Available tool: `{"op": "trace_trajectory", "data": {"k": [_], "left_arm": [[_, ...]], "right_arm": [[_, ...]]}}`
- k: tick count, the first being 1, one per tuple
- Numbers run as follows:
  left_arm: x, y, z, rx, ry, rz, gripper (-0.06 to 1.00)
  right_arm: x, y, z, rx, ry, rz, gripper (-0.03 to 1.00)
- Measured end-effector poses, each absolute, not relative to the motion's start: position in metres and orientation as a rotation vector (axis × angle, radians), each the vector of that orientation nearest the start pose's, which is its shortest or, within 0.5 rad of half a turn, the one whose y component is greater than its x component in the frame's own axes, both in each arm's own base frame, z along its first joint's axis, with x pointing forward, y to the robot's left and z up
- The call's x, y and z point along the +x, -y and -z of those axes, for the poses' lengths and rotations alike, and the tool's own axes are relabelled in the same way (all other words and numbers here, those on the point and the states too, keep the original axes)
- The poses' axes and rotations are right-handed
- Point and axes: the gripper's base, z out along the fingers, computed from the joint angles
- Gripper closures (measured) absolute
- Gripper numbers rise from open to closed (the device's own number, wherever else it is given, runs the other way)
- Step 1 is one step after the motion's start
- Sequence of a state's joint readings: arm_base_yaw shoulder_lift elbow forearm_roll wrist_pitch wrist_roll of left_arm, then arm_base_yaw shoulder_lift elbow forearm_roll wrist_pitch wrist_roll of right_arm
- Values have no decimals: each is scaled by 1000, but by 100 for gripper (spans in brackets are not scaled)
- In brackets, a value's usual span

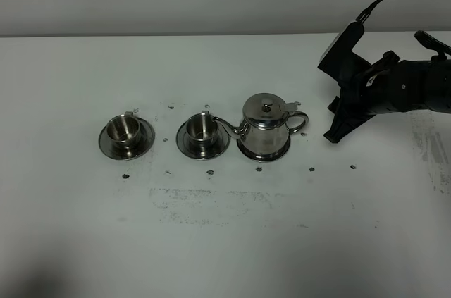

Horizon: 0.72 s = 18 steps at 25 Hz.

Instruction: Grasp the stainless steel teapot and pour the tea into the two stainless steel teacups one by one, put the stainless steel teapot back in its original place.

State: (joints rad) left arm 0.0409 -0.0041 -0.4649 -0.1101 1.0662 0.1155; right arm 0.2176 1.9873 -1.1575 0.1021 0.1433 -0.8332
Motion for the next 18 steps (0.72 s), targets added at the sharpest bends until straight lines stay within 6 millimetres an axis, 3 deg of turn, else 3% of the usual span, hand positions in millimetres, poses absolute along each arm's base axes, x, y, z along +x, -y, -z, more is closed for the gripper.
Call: {"op": "trace_trajectory", "data": {"k": [13, 18], "left_arm": [[-2, 9, -267, 81, -2074, 37, 56], [-2, 9, -267, 81, -2074, 37, 56]], "right_arm": [[395, -104, -143, -1206, -2126, 224, 63], [401, -107, -152, -1081, -2177, 148, 63]]}}
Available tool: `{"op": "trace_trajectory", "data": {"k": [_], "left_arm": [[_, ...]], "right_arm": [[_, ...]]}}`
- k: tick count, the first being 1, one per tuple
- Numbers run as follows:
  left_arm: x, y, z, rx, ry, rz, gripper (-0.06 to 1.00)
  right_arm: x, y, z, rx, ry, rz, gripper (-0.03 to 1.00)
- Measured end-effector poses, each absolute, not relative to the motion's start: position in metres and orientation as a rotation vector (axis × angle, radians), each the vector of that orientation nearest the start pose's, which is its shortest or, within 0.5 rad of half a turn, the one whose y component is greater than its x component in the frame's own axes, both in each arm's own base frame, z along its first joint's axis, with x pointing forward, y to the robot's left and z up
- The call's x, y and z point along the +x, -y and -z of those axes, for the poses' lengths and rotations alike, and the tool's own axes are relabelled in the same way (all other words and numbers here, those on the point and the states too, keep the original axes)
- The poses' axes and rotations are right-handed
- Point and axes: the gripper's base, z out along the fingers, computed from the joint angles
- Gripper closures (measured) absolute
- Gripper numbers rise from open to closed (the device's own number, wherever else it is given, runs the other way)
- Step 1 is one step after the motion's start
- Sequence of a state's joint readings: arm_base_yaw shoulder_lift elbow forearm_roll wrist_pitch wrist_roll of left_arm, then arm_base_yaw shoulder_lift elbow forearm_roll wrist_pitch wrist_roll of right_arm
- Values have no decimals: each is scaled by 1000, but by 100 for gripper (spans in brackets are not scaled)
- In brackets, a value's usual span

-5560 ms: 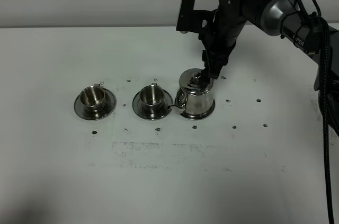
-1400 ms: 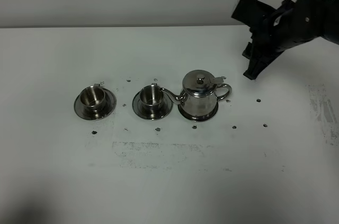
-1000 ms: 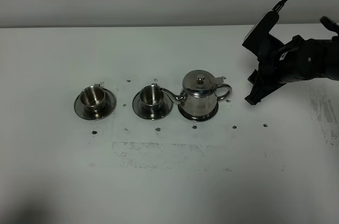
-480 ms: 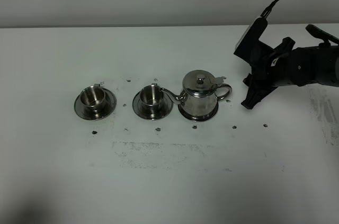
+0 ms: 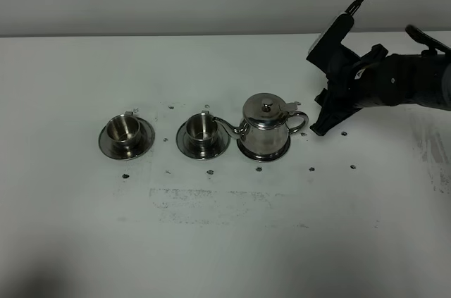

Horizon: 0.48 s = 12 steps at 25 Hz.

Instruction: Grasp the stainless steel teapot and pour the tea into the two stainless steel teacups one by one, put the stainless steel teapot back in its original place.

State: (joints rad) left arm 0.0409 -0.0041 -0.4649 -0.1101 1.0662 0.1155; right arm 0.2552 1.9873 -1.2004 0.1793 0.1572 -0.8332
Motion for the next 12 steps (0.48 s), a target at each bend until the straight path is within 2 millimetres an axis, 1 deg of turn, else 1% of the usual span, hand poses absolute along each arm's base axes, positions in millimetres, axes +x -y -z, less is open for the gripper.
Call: {"op": "trace_trajectory", "data": {"k": [3, 7, 12], "left_arm": [[-2, 9, -267, 81, -2074, 37, 56], [-2, 9, -267, 81, -2074, 37, 56], [-2, 9, -267, 81, -2074, 37, 56]], "right_arm": [[403, -109, -156, -1019, -2203, 103, 63], [402, -110, -156, -976, -2237, 60, 63], [400, -111, -154, -980, -2266, 34, 63]]}}
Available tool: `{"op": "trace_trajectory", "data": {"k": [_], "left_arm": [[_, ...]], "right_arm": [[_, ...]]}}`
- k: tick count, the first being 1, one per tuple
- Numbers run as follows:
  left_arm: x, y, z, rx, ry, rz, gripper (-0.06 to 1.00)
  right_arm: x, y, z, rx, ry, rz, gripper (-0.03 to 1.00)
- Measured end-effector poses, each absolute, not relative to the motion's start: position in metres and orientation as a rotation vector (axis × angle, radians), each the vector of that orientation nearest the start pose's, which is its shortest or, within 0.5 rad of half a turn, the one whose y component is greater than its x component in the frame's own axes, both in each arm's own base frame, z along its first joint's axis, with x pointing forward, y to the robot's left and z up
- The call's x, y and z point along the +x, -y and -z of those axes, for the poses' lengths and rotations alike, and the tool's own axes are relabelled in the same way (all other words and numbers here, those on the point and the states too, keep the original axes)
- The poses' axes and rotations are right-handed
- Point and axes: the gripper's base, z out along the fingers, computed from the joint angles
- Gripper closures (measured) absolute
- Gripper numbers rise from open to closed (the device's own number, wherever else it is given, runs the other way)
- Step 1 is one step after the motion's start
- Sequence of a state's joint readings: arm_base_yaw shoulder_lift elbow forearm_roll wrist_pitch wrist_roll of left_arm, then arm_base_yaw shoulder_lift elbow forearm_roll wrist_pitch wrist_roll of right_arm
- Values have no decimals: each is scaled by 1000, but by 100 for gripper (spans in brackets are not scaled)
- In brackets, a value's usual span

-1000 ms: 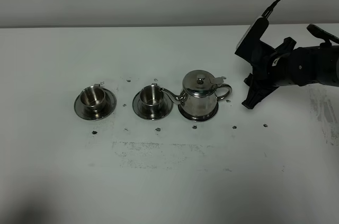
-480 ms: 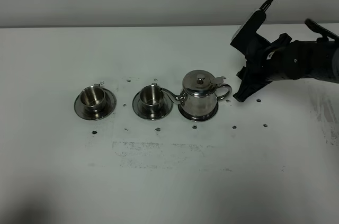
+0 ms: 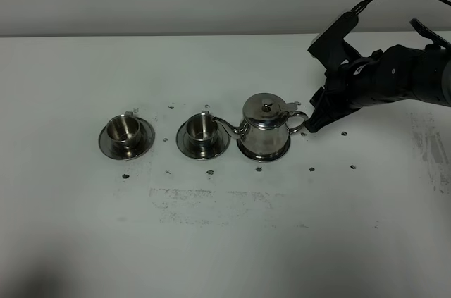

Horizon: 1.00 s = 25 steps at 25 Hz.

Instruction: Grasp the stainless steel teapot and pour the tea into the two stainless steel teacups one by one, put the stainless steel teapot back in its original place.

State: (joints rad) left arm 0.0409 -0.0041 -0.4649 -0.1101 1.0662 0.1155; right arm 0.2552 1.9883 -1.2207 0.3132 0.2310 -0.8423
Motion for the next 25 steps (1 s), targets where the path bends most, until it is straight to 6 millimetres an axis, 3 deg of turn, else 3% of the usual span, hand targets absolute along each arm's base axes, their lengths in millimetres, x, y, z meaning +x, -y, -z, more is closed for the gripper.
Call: {"op": "trace_trajectory", "data": {"k": [25], "left_arm": [[-2, 9, -267, 81, -2074, 37, 56]], "right_arm": [[385, -124, -147, -1419, -2167, 18, 63]]}}
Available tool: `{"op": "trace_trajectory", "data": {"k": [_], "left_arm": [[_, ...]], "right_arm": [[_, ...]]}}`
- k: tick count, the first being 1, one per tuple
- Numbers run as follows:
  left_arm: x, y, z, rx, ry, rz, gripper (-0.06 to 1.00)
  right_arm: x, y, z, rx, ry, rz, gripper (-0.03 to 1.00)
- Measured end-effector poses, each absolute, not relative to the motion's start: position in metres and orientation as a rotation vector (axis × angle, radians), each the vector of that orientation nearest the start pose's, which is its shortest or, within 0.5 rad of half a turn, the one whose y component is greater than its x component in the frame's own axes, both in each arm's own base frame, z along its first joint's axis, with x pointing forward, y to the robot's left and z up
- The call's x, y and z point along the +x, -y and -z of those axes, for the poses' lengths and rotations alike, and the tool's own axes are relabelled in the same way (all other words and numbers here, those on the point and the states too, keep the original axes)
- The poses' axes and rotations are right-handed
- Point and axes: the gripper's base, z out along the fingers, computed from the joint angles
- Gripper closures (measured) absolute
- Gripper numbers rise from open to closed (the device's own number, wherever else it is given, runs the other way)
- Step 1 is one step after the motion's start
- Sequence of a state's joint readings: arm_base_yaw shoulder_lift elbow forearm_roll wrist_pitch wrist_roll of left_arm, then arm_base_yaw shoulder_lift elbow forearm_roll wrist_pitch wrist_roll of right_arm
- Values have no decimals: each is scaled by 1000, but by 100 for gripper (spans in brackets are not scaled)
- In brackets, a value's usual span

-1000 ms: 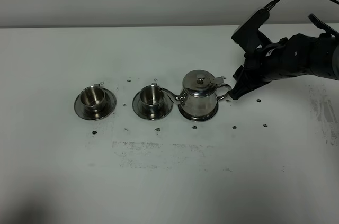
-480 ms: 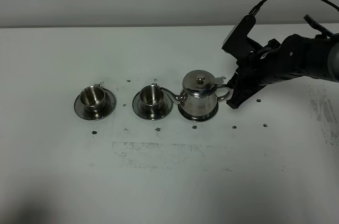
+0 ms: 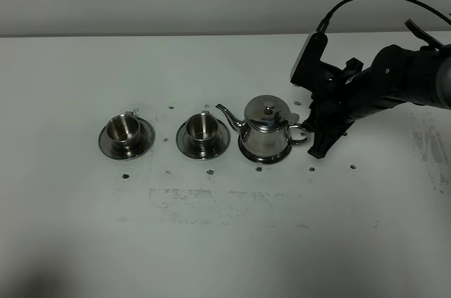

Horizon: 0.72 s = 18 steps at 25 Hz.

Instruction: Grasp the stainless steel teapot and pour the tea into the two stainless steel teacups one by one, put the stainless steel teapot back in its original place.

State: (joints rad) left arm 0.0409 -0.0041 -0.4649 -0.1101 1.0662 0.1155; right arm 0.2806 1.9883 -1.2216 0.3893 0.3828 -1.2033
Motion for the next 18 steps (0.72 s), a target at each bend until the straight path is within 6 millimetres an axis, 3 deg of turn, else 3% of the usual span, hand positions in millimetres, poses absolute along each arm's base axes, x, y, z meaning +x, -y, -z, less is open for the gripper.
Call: {"op": "trace_trajectory", "data": {"k": [18], "left_arm": [[-2, 9, -267, 81, -2074, 37, 56]], "right_arm": [[374, -131, -151, -1480, -2284, -191, 63]]}}
